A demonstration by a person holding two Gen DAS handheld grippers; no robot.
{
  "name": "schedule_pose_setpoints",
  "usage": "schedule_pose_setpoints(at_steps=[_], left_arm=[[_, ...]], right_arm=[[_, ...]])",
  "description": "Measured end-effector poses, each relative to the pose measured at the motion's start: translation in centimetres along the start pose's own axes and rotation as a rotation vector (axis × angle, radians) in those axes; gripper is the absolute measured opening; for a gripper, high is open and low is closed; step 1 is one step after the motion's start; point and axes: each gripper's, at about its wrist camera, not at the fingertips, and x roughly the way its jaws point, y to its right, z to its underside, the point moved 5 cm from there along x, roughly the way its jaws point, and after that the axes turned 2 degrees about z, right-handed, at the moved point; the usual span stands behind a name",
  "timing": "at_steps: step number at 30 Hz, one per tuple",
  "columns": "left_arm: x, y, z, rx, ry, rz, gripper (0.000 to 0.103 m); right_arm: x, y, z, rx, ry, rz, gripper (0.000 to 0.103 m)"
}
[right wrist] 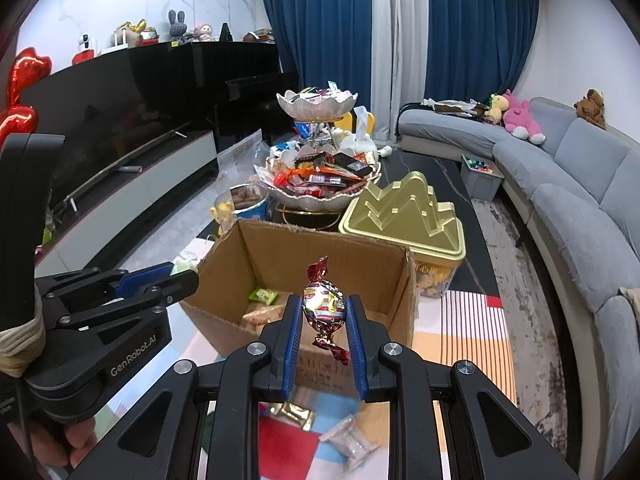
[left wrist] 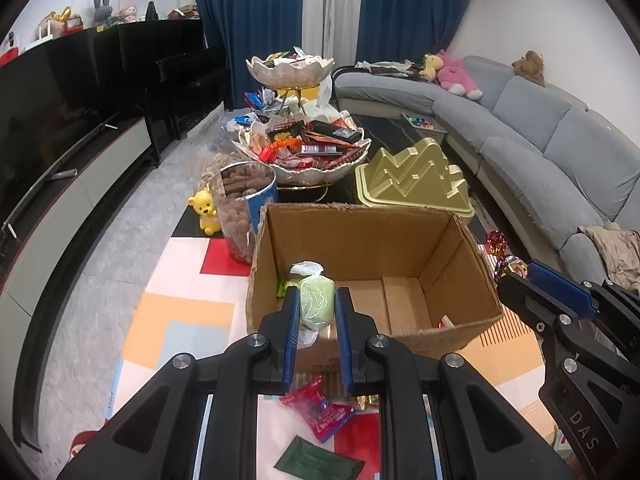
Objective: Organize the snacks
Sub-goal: 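Lift the green candy and chocolate with both tools over the box, then open both tools to drop the green candy and chocolate into the box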
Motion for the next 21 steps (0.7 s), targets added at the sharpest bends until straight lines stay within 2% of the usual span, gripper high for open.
schedule_pose_setpoints(at_steps=[8, 21], left_arm=[[1.7, -0.4, -1.6, 0.011, -0.001, 0.005, 0.018], [4.7, -0.5, -2.2, 0.009, -0.032, 0.018, 0.019]], right_arm=[[1.6, 0.1, -1.3, -0.001, -0.007, 0.011, 0.023], [4.2, 0.5, -1.7, 0.001, -0.029, 0.013, 0.023]])
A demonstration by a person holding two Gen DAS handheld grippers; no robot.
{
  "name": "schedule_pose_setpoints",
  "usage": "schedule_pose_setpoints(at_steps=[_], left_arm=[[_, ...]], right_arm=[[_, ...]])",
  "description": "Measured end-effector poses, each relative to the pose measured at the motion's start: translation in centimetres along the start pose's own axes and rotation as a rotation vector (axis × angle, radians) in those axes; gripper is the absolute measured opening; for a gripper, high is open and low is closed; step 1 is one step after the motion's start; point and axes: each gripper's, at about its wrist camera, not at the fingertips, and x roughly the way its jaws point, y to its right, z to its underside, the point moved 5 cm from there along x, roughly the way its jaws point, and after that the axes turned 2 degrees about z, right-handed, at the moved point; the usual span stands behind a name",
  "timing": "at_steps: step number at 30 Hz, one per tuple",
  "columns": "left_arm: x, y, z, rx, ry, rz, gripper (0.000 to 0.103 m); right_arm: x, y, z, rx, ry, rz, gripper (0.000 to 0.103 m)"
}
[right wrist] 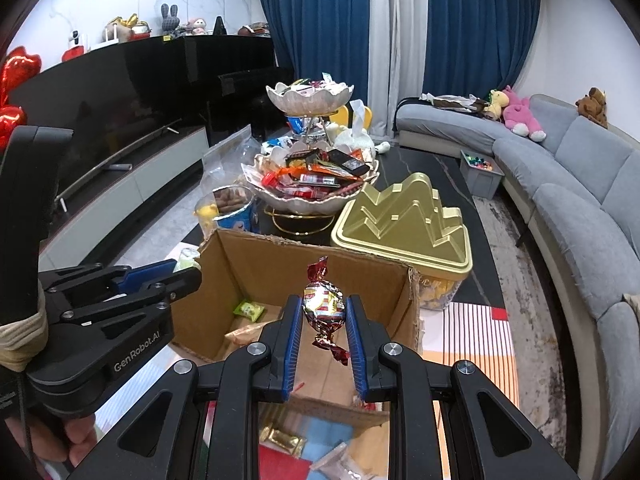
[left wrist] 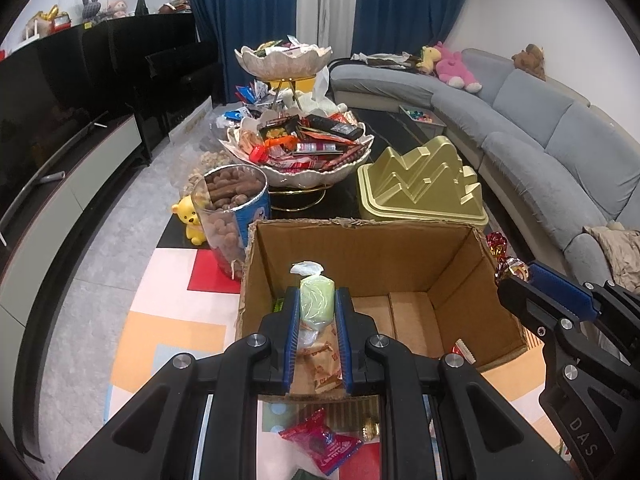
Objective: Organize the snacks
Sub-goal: 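Open both tools to drop the green candy and chocolate into the box, then move both tools back down toward the remaining snacks beside the box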
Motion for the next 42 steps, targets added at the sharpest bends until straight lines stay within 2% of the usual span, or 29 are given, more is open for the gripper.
schedule_pose_setpoints(at_steps=[12, 15, 16, 18, 20, 22, 29, 42], left_arm=[[1.8, -0.4, -0.6, -0.003, -0.023, 0.014, 0.019], [1.7, -0.3, -0.8, 0.009, -0.017, 0.015, 0.027], [1.6, -0.3, -0.9, 0.01, -0.012, 0.013, 0.033], [1.5, -0.4, -1.0, 0.009, -0.007, 0.012, 0.04], [1.2, -0.5, -1.1, 0.005, 0.0, 0.008, 0.05], [0.8, -0.5, -1.1, 0.007, 0.007, 0.002, 0.053], [-0.5, -0.8, -1.0, -0.007, 0.021, -0.017, 0.067], [-4.1, -1.2, 0.0, -0.035, 0.033, -0.022, 0.07]], right_arm=[[1.8, 0.3, -0.4, -0.009, -0.021, 0.014, 0.024], [1.8, 0.4, -0.9, -0.015, -0.01, 0.023, 0.024], [1.7, 0.4, -1.0, -0.016, -0.01, 0.024, 0.025], [1.6, 0.6, -1.1, -0.012, -0.007, 0.031, 0.034], [1.2, 0.8, -1.3, -0.006, 0.009, 0.042, 0.056], [0.7, 0.8, -1.3, -0.003, 0.022, 0.048, 0.06], [-0.3, 0.9, -1.5, -0.004, 0.028, 0.052, 0.06], [-3.3, 0.2, -1.4, -0.017, 0.059, 0.05, 0.06]])
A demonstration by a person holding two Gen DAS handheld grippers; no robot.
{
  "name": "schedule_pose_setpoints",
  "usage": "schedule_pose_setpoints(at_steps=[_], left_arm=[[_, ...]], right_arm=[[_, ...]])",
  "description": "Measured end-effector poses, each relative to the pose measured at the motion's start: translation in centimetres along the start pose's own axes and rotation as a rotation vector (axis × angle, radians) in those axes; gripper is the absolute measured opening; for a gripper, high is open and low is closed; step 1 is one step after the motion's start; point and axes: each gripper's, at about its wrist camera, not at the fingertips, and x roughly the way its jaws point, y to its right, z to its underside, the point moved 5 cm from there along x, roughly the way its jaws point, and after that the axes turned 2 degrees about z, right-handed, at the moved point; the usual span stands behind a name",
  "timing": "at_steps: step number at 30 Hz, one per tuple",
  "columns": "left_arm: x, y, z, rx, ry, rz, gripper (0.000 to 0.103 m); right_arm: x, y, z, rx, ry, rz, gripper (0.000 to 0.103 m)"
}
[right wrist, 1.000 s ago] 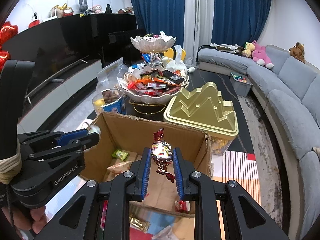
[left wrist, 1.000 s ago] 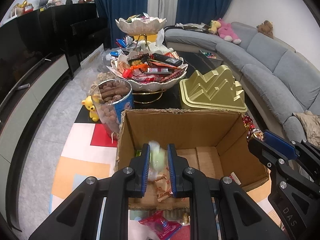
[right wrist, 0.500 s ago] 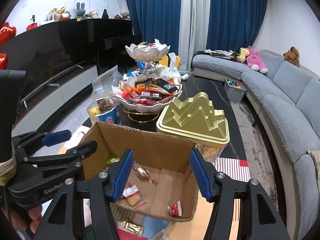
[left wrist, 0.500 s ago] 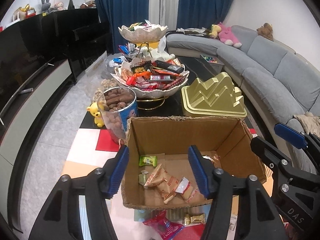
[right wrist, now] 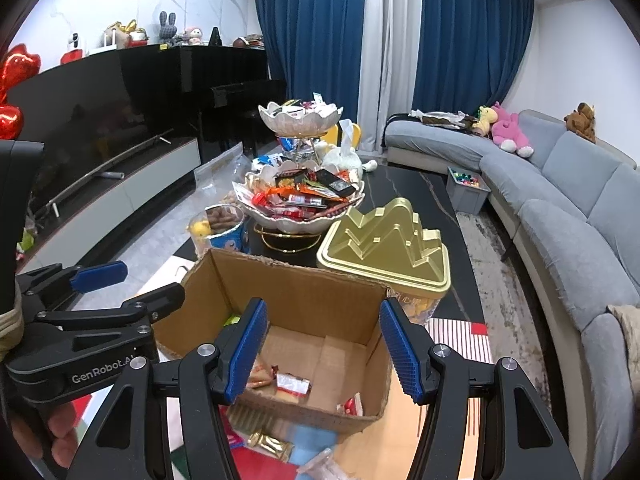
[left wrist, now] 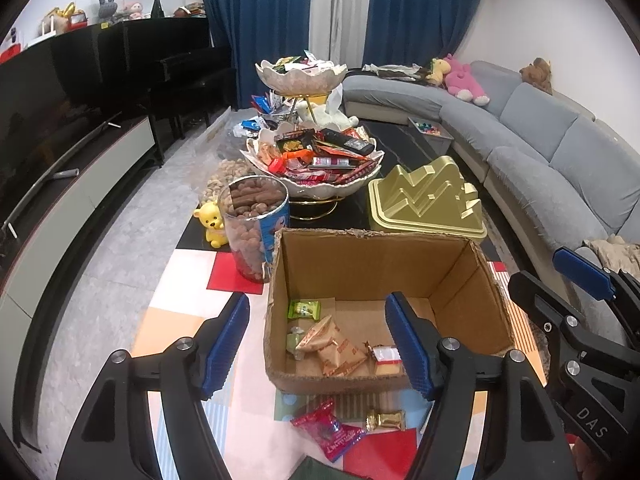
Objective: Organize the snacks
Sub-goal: 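Move both tools back down toward the remaining snacks beside the box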
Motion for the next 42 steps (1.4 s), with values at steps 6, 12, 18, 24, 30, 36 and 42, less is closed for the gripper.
schedule_pose_setpoints(at_steps=[6, 12, 18, 24, 30, 36, 42], left_arm=[[-1.3, -0.2, 0.6, 0.004, 0.009, -0.007, 0.072], [-2.3, -0.1, 1.5, 0.013, 0.01, -0.012, 0.074], [-3.1, -0.1, 2.5, 0.011, 0.003, -0.006, 0.076], [-3.6, 0.0, 3.6, 0.015, -0.003, -0.014, 0.078], [-4.0, 0.2, 4.8, 0.016, -0.013, -0.019, 0.079], [-4.1, 0.4, 5.9, 0.005, -0.03, -0.018, 0.08], [-3.5, 0.6, 7.6, -0.016, -0.062, -0.042, 0.08]], right_arm=[[-1.0, -0.2, 0.3, -0.006, 0.004, -0.004, 0.06], [-1.8, -0.1, 0.9, -0.005, 0.002, -0.003, 0.06], [-2.3, 0.0, 1.5, -0.002, -0.001, 0.003, 0.06], [-3.0, 0.2, 2.3, -0.005, 0.004, 0.017, 0.072], [-3.4, 0.3, 3.1, -0.004, -0.006, 0.016, 0.072], [-3.6, 0.5, 4.2, -0.005, -0.016, 0.019, 0.072], [-3.4, 0.7, 5.6, -0.006, -0.034, 0.019, 0.072]])
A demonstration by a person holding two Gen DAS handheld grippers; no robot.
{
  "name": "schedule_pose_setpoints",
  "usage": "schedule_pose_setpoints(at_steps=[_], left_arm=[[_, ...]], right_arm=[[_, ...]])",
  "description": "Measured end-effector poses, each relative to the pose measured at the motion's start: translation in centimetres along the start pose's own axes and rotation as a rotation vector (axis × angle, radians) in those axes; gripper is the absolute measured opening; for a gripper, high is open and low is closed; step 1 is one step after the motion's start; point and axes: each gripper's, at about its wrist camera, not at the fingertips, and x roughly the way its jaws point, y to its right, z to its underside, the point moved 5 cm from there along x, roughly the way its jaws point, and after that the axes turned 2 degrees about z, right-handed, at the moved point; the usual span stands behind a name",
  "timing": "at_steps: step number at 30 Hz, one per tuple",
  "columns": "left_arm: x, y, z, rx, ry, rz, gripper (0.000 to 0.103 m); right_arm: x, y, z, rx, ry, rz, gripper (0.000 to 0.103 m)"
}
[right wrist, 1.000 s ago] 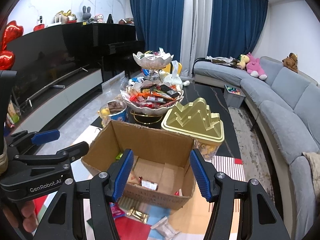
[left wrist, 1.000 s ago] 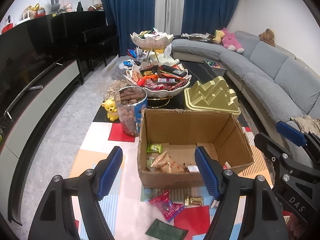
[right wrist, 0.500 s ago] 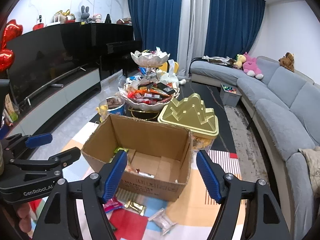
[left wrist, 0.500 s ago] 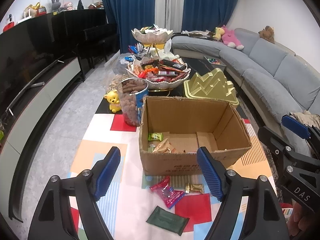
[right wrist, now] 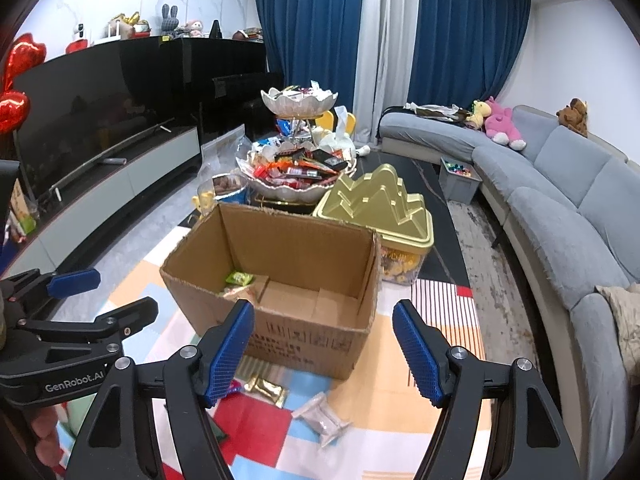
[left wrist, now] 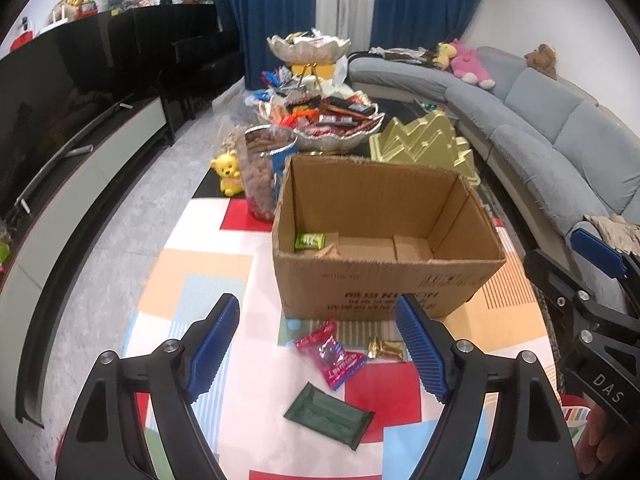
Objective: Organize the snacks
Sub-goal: 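Move both tools back down toward the remaining snacks beside the box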
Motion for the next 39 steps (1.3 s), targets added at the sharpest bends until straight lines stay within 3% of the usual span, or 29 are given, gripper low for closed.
schedule_pose_setpoints(at_steps=[18, 39], left_arm=[[2.9, 0.4, 3.6, -0.067, -0.059, -0.034, 0.08], [8.8, 0.5, 6.5, -0.16, -0.169, -0.072, 0.08]], right_arm=[[1.4, 0.7, 3.8, -0.012, -0.057, -0.005, 0.072], [6.4, 1.1, 9.3, 0.002, -0.183, -0.03, 0.072]])
